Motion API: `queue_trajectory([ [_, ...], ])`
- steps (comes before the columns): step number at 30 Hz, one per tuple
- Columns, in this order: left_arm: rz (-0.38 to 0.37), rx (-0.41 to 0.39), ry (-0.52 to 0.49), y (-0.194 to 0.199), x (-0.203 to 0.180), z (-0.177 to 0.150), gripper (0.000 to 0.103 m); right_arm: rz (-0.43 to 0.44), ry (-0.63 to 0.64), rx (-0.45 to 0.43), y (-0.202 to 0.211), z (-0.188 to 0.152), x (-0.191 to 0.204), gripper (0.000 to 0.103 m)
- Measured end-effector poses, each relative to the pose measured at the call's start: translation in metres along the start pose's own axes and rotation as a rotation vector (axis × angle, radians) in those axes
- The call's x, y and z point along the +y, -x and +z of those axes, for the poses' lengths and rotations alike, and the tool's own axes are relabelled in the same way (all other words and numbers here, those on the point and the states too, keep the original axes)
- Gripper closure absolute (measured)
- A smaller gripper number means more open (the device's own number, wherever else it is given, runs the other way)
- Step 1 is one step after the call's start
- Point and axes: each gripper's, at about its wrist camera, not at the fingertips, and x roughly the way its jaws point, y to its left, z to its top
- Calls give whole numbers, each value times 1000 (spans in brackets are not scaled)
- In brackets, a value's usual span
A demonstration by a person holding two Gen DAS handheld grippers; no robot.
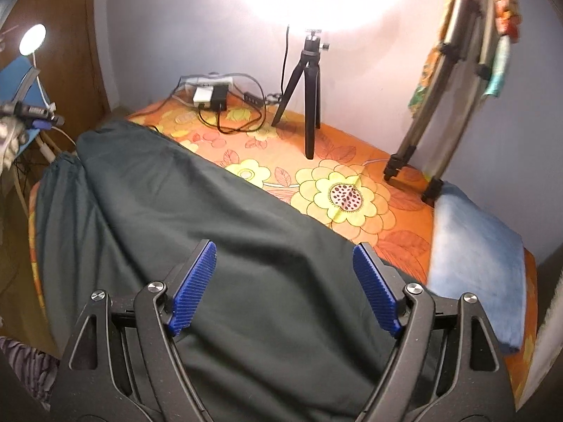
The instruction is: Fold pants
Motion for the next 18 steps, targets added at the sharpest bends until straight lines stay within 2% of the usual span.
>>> queue_trajectory([
  [9, 36, 102, 126, -86, -15, 51, 32, 70, 37, 122, -75, 8, -22, 20],
  [11, 52, 98, 143, -99, -15, 63, 32, 83, 35, 139, -89, 11, -26, 17],
  [18, 56, 109, 241, -136, -19, 88, 32, 121, 34, 178, -125, 18, -36, 17],
])
